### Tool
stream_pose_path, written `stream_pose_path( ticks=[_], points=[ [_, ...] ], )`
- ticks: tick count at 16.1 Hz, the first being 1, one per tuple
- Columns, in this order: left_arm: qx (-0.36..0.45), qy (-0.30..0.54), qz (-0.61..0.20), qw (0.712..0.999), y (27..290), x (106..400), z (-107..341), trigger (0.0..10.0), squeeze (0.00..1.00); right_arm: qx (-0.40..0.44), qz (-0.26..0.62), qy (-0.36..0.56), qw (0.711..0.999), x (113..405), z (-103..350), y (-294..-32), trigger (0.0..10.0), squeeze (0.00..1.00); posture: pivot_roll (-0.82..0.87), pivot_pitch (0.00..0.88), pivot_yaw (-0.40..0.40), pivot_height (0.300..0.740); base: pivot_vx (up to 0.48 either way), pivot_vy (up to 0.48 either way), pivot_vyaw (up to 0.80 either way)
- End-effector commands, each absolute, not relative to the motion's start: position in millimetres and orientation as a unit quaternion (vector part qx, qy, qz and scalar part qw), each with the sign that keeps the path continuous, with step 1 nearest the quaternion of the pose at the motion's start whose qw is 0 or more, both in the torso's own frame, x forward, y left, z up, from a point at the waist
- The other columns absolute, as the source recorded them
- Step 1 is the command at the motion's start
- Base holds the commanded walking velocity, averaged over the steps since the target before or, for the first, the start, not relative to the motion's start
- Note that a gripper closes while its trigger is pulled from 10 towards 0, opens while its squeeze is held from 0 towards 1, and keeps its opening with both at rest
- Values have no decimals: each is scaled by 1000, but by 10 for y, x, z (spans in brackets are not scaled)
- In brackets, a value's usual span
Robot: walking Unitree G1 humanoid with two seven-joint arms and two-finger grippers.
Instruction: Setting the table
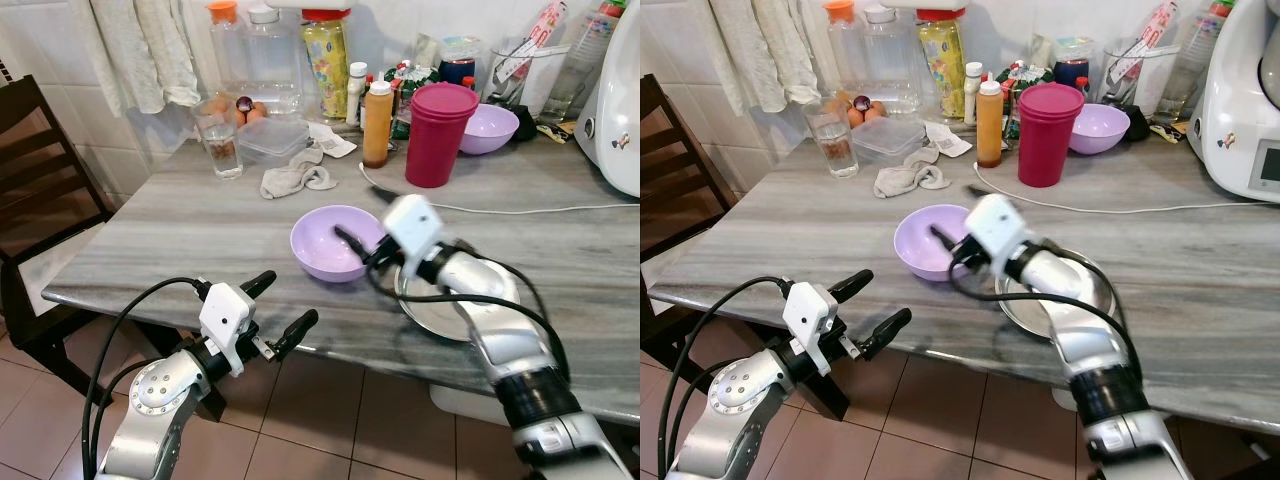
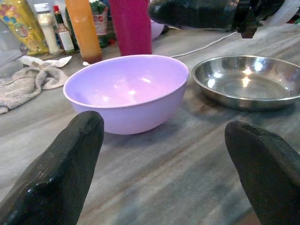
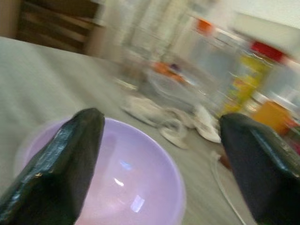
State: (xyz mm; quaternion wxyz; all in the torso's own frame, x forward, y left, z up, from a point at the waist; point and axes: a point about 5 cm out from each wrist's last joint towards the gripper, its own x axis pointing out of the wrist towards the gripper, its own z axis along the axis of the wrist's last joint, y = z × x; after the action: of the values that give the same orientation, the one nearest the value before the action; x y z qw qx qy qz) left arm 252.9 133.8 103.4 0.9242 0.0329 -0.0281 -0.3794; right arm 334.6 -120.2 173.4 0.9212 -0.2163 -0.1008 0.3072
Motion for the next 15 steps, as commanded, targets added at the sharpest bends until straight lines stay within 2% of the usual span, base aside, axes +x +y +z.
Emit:
stream_pose_path(
  ticks=[1, 4, 7, 10, 13, 14, 15],
  points=[
    [38, -28, -388, 920, 1320, 2545, 1055, 10000, 0, -215, 275, -96, 932, 3328, 1741, -1260, 10000, 1000, -240, 20, 107, 740, 0, 0, 0],
    [34, -28, -398, 916, 1290, 2547, 1053, 10000, 0, -195, 194, -68, 959, 3282, 1650, -1460, 10000, 1000, -266, 24, 116, 740, 0, 0, 0],
    [37, -22, -402, 914, 1284, 2562, 1035, 10000, 0, -152, 65, -14, 986, 3196, 1580, -1718, 10000, 1000, -284, 37, 122, 740, 0, 0, 0],
    [33, -20, -407, 913, 1271, 2542, 1030, 10000, 0, -123, 30, 31, 991, 3129, 1474, -1771, 10000, 1000, -285, 39, 121, 740, 0, 0, 0],
    [32, -18, -409, 912, 1271, 2541, 1017, 10000, 0, -100, 35, 77, 991, 3098, 1364, -1779, 10000, 1000, -286, 39, 119, 740, 0, 0, 0],
    [32, -18, -409, 912, 1273, 2548, 1022, 10000, 0, -91, 36, 94, 991, 3096, 1337, -1789, 10000, 0, -286, 41, 117, 740, 0, 0, 0],
    [32, -18, -409, 912, 1279, 2550, 1024, 10000, 0, -81, 40, 105, 990, 3092, 1320, -1790, 10000, 0, -284, 42, 115, 740, 0, 0, 0]
  ],
)
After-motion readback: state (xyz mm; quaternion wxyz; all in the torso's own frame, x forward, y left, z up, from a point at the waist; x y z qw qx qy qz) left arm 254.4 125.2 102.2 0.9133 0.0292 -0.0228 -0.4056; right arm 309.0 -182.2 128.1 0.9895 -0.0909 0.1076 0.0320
